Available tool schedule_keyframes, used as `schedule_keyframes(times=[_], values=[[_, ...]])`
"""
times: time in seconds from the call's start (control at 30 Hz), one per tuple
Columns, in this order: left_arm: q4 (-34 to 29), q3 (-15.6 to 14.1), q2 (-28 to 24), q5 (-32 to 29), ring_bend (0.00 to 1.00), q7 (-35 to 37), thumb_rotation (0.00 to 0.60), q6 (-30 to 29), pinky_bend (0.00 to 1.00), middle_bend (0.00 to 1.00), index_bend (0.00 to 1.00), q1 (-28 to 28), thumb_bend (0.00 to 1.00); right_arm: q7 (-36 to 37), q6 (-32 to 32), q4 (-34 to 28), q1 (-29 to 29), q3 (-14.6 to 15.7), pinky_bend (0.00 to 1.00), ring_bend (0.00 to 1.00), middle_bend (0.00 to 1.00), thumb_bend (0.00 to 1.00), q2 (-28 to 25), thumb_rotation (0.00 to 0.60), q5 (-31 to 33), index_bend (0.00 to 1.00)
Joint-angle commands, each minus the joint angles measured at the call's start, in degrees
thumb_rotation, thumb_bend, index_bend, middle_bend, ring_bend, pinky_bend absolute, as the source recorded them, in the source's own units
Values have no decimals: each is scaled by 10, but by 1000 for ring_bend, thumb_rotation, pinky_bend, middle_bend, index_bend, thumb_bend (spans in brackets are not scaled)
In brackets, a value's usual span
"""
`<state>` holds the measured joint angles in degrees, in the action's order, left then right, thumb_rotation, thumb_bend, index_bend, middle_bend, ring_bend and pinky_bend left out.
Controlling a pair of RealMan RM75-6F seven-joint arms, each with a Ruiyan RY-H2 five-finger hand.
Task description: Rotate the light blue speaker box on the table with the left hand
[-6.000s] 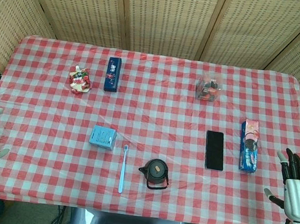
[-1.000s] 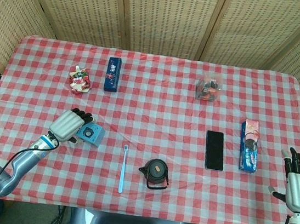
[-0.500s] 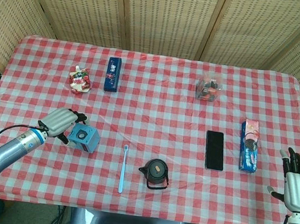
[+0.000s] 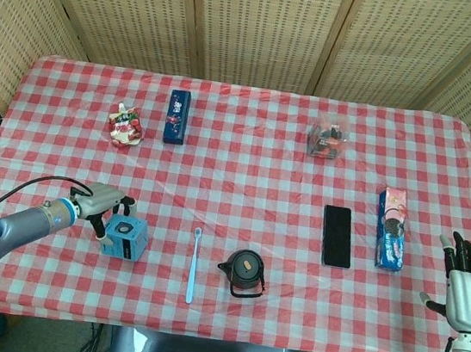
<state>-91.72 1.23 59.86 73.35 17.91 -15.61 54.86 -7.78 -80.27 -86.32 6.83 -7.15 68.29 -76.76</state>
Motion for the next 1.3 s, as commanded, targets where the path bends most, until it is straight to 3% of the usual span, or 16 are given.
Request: schedule_keyframes(times=[0.03, 0.13, 0.2, 0.23, 0.27, 0.3, 0.53, 0.77, 0.9, 1.07, 1.3], values=[[18, 2, 12, -9, 386, 10, 600, 30, 364, 353, 532, 14, 226, 1, 0, 0, 0, 0, 0, 0, 0, 0, 0, 600, 0, 30], [38, -4, 26, -18, 354, 1, 600, 42, 350, 304, 464, 20, 225, 2, 1, 0, 0, 0, 0, 0, 0, 0, -1, 600, 0, 30], [47, -9, 34, -27, 200, -5, 600, 43, 275, 150, 282, 23, 190, 2, 1, 0, 0, 0, 0, 0, 0, 0, -1, 600, 1, 30], [51, -10, 38, -31, 94, -8, 600, 39, 181, 63, 148, 23, 149, 2, 1, 0, 0, 0, 0, 0, 0, 0, -1, 600, 1, 30], [55, -9, 43, -35, 20, -10, 600, 30, 87, 8, 45, 20, 105, 3, 1, 0, 0, 0, 0, 0, 0, 0, -1, 600, 1, 30], [61, -6, 49, -42, 1, -10, 600, 12, 38, 0, 8, 14, 83, 3, 0, -1, 0, 0, 0, 0, 0, 0, -2, 600, 0, 30], [65, 8, 53, -63, 0, -30, 600, -77, 0, 0, 0, -15, 43, 6, 0, -1, -1, 0, 0, 0, 0, 0, -3, 600, 0, 30], [45, 22, 34, -50, 0, -24, 600, -128, 0, 0, 0, -40, 0, 6, -1, -3, -1, 2, 0, 0, 0, 0, -4, 600, -3, 30], [27, 28, 14, -28, 0, -26, 600, -197, 0, 0, 0, -72, 0, 7, -4, -6, -2, 3, 0, 0, 0, 0, -5, 600, -7, 30], [-6, 21, -12, -11, 0, -81, 600, -349, 0, 0, 0, -152, 0, 12, -11, -12, -4, 5, 0, 0, 0, 0, -9, 600, -15, 30], [-35, -8, 3, -11, 0, -132, 600, -589, 0, 0, 0, -311, 0, 30, -19, -16, -8, 7, 0, 0, 0, 0, -16, 600, -26, 30]])
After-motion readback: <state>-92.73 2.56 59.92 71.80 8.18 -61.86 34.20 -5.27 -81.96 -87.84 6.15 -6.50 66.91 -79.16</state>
